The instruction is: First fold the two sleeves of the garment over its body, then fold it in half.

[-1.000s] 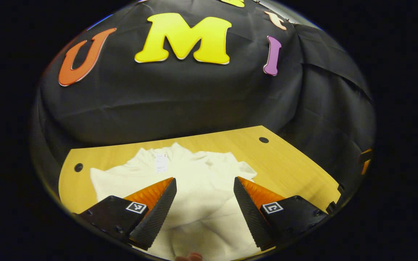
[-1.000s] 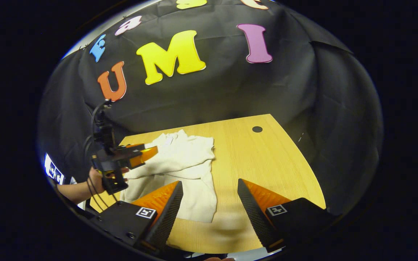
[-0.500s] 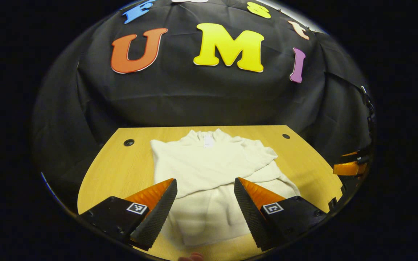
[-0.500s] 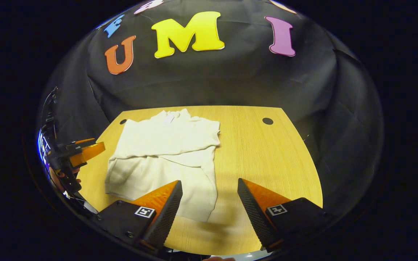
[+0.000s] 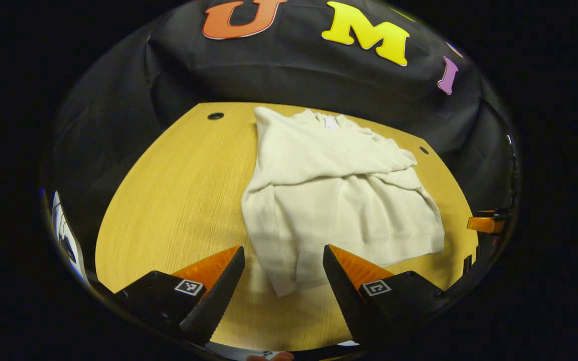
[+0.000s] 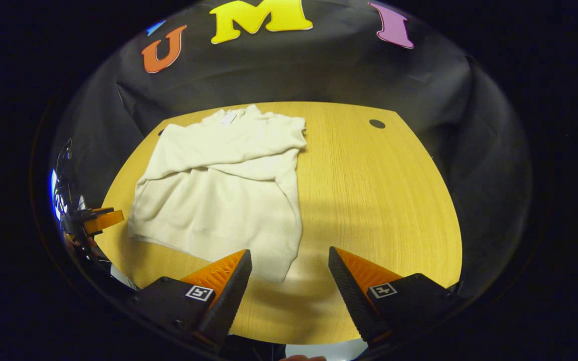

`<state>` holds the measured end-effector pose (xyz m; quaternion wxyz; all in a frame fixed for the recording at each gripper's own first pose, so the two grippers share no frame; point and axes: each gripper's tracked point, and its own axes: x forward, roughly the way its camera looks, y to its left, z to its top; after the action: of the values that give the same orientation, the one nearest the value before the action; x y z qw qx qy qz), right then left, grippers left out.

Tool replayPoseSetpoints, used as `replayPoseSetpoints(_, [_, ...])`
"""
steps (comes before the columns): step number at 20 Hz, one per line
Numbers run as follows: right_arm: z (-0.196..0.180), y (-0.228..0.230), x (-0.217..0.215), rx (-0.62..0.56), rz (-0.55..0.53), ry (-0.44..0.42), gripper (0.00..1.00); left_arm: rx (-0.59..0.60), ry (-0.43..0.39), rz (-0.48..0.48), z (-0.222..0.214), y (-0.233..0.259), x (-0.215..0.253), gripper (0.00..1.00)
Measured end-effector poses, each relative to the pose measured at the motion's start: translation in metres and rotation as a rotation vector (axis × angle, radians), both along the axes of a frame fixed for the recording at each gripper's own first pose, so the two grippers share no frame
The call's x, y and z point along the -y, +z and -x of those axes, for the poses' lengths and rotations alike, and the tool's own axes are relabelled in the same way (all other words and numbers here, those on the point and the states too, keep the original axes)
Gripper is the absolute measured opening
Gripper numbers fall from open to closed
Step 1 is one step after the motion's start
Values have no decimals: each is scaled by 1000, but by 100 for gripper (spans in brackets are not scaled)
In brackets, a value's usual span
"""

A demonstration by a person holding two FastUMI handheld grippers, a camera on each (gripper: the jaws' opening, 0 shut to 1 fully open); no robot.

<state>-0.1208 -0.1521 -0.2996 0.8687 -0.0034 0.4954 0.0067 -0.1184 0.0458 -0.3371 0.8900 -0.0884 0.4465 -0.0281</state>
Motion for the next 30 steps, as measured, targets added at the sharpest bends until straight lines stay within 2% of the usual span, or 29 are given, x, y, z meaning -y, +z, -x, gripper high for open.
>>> replayPoseSetpoints(1, [2, -9, -1, -13, 0, -3, 94, -14, 16, 23, 2, -6, 0, 99])
replayPoseSetpoints(2, [2, -16, -1, -20, 2, -10, 96, -25, 33, 49, 3, -10, 1, 99])
replayPoseSetpoints(8, [0, -61, -7, -76, -1, -72, 96, -84, 102, 186, 4, -29, 20, 98])
replayPoseSetpoints(12, [-1, -81, -16, -105, 1, -86, 96, -91, 147, 235, -1, -33, 26, 96])
replayPoseSetpoints(15, [-5, -84, -21, -100, 25, -60, 94, -106, 203, 269, -6, -34, 25, 92])
replayPoseSetpoints(16, [-6, -84, -22, -90, 24, -56, 97, -116, 235, 275, -8, -36, 22, 90])
replayPoseSetpoints(18, [-9, -83, -25, -81, 19, -52, 96, -133, 305, 282, -8, -41, 16, 81])
replayPoseSetpoints(19, [-10, -84, -27, -76, 20, -43, 93, -141, 325, 272, -6, -42, 12, 69])
replayPoseSetpoints(20, [-11, -85, -29, -70, 15, -36, 82, -145, 339, 264, -4, -45, 8, 63])
replayPoseSetpoints(21, [-12, -85, -32, -65, 4, -35, 78, -141, 348, 277, -5, -45, 10, 45])
replayPoseSetpoints(22, [-13, -84, -33, -66, -9, -42, 65, -146, 357, 288, -4, -46, 11, 40])
replayPoseSetpoints(24, [-14, -86, -33, -75, -22, -53, 48, -151, 371, 307, -3, -46, 9, 29])
replayPoseSetpoints(25, [-17, -85, -35, -67, -41, -44, 37, -152, 366, 321, -4, -46, 10, 20])
replayPoseSetpoints(27, [-19, -86, -38, -75, -82, -96, 16, -150, 359, 363, -4, -45, 11, 11])
replayPoseSetpoints(30, [-17, -85, -40, -87, -132, -99, 16, -162, 339, 405, 0, -38, 12, 4])
